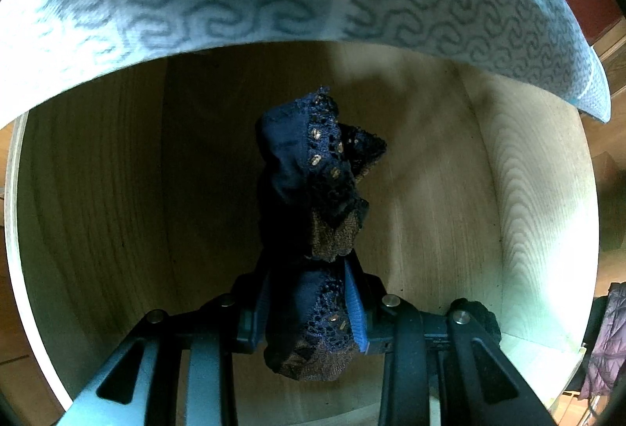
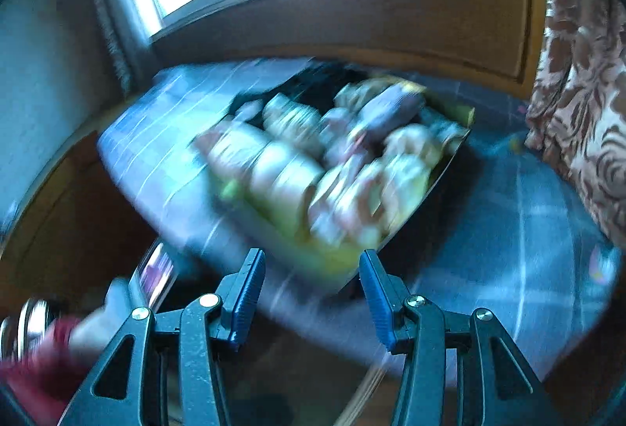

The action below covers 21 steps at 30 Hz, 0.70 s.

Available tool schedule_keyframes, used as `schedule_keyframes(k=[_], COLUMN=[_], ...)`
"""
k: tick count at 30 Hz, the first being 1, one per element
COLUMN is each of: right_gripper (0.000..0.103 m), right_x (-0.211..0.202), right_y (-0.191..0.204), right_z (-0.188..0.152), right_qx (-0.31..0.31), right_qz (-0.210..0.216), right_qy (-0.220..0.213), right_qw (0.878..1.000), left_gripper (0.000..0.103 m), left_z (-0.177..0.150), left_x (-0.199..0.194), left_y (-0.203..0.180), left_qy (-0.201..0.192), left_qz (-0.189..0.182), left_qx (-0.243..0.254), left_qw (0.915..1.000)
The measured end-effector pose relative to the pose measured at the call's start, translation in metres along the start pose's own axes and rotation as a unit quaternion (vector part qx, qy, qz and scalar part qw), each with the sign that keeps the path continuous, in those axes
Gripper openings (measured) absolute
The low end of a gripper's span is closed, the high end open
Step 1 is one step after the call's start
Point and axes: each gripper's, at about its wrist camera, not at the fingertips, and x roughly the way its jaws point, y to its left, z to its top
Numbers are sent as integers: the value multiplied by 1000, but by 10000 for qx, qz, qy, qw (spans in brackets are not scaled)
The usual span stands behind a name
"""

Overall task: Organize soft objects
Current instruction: 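Return the right tool to the drawer and grasp the black sock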

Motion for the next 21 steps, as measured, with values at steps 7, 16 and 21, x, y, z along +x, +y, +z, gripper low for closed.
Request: schedule_keyframes(k=[7,16,21], right_gripper=[53,60,73], right_x=[25,118,144], right_y=[33,74,81], right_z=[-69,-138,-150], right_qx=[-100,-1170,-1109], right_qz=[539,235,337], right_qy=[836,2539,3012], right_qw=[9950,9598,9465], left_gripper=[33,33,33], left_z=[0,1,1], left_x=[0,1,2], left_y=[1,-1,-2], left_qy=[3,60,75], left_qz=[21,70,85], left_qx=[-15,-34,-35], left_qw=[10000,10000,9999])
